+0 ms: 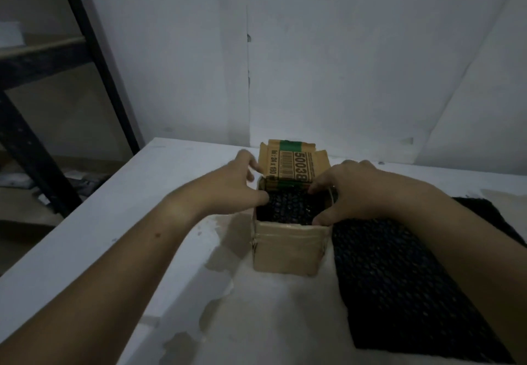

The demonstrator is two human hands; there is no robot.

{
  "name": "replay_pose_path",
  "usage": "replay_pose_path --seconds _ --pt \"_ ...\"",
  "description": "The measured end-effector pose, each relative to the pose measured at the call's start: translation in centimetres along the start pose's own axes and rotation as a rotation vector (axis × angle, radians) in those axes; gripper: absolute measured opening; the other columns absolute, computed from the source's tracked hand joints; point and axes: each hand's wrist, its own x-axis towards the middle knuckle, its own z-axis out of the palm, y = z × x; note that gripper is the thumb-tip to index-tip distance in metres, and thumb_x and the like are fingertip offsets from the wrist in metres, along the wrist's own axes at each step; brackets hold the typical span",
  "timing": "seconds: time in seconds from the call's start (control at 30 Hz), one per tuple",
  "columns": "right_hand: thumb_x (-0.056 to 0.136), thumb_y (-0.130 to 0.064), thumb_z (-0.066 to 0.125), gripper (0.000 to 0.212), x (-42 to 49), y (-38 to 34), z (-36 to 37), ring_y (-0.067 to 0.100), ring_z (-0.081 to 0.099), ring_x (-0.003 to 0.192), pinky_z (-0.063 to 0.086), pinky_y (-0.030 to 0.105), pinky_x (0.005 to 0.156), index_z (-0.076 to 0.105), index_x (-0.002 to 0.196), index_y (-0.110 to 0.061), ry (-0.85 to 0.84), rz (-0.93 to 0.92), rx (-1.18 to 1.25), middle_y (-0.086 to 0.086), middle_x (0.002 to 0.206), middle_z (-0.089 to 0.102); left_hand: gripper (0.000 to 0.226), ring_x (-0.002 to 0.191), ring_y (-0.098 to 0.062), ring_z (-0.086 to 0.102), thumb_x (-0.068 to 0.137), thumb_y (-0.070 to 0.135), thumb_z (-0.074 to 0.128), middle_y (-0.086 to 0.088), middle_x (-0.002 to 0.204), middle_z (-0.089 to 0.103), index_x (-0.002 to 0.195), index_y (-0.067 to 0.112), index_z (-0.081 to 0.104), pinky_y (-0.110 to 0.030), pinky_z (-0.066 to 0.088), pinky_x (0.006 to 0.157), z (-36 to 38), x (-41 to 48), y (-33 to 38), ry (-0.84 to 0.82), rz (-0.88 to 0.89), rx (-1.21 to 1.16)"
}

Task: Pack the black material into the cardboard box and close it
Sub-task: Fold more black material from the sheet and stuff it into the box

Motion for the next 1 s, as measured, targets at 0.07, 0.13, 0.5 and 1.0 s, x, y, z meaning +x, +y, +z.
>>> replay_pose_path --seconds 0.07,0.13,0.5,1.0 --pt "0.062 -0.073 0.071 0.08 0.6 -0.3 0.2 0.021 0.05 0.119 0.032 0.035 0.091 0.055 0.133 -0.04 -0.025 0.029 -0.026 -0.008 0.126 0.061 0.045 0.104 -0.018 0.057 0.083 0.035 0.07 0.002 0.13 0.043 0.122 0.031 0.048 -0.035 0.052 0.085 -0.2 0.0 0.6 -0.037 0.054 0.176" --pt "0.063 -0.07 0.073 0.076 1.1 -1.0 0.2 0.023 0.049 0.118 0.033 0.038 0.096 0.055 0.13 -0.038 -0.066 0.053 -0.051 -0.006 0.124 0.06 0.048 0.097 -0.02 0.058 0.079 0.036 0.072 0.001 0.127 0.042 0.123 0.032 0.054 -0.033 0.052 0.078 -0.1 0.4 1.6 -0.123 -0.004 0.395" --pt "0.073 -0.039 0.079 0.044 2.8 -2.6 1.5 0.02 0.054 0.095 0.032 0.035 0.082 0.049 0.101 -0.023 -0.157 0.081 -0.052 -0.002 0.099 0.056 0.037 0.095 -0.021 0.059 0.089 0.02 0.059 -0.008 0.12 0.061 0.124 0.012 0.058 -0.027 0.046 0.064 2.3 3.5 4.3 -0.197 -0.022 0.874" --pt "0.075 -0.047 0.078 0.086 1.9 -2.3 0.2 0.023 0.051 0.127 0.045 0.035 0.103 0.04 0.149 -0.025 -0.242 0.097 -0.027 0.002 0.144 0.05 0.045 0.101 -0.02 0.063 0.088 0.023 0.055 -0.002 0.115 0.065 0.132 0.025 0.059 -0.031 0.055 0.084 1.3 1.7 2.4 -0.24 -0.039 0.586"
